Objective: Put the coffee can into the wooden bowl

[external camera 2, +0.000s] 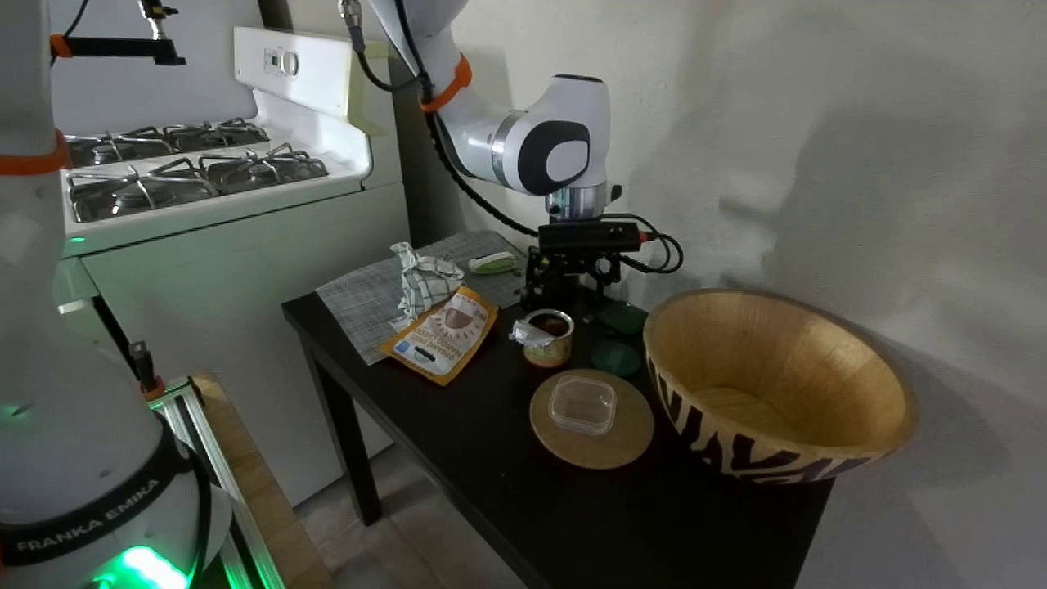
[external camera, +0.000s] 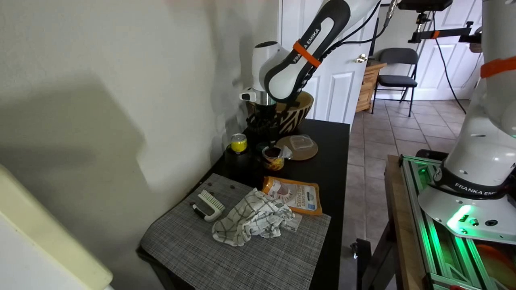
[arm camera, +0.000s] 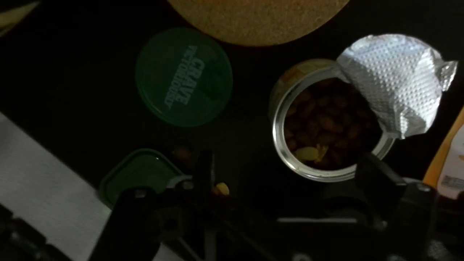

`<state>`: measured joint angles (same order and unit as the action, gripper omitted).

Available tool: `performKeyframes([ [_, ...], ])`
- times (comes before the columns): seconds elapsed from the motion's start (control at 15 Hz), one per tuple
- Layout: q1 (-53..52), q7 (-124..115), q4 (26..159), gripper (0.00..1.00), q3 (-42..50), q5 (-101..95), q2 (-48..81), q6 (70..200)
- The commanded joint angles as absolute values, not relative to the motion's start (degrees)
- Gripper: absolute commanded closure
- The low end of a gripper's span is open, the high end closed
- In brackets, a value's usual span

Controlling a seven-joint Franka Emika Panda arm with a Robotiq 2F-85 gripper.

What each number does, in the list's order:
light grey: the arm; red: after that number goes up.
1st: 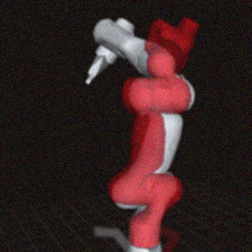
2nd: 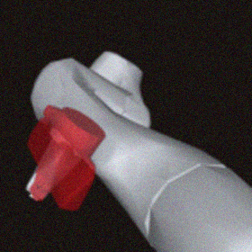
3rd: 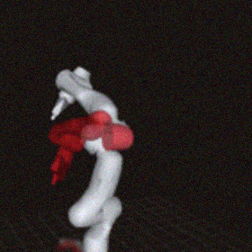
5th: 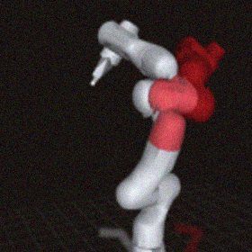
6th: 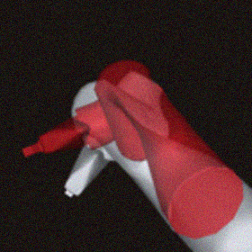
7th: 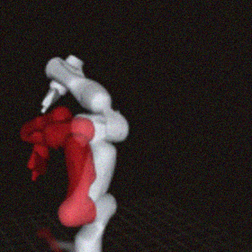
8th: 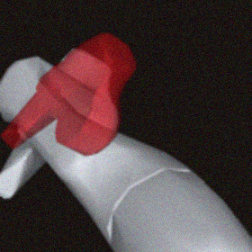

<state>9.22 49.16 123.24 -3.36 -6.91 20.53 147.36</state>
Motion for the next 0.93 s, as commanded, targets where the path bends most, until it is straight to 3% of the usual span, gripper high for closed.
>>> performKeyframes([
  [0.0, 12.7, 59.0, 121.2, 0.00, -6.4, -0.5, 23.3, 147.8],
  [0.27, 14.2, 65.0, 119.8, 0.00, -6.7, 3.1, 24.6, 147.2],
  [0.6, 14.0, 68.2, 118.1, 0.21, -6.2, 3.5, 26.6, 146.1],
  [0.67, 13.7, 68.3, 117.8, 0.18, -6.1, 3.2, 27.0, 146.0],
  [0.73, 13.6, 68.5, 117.6, 0.24, -6.1, 3.1, 27.4, 146.0],
  [0.87, 13.2, 68.6, 117.3, 0.22, -6.1, 2.7, 28.0, 145.9],
])
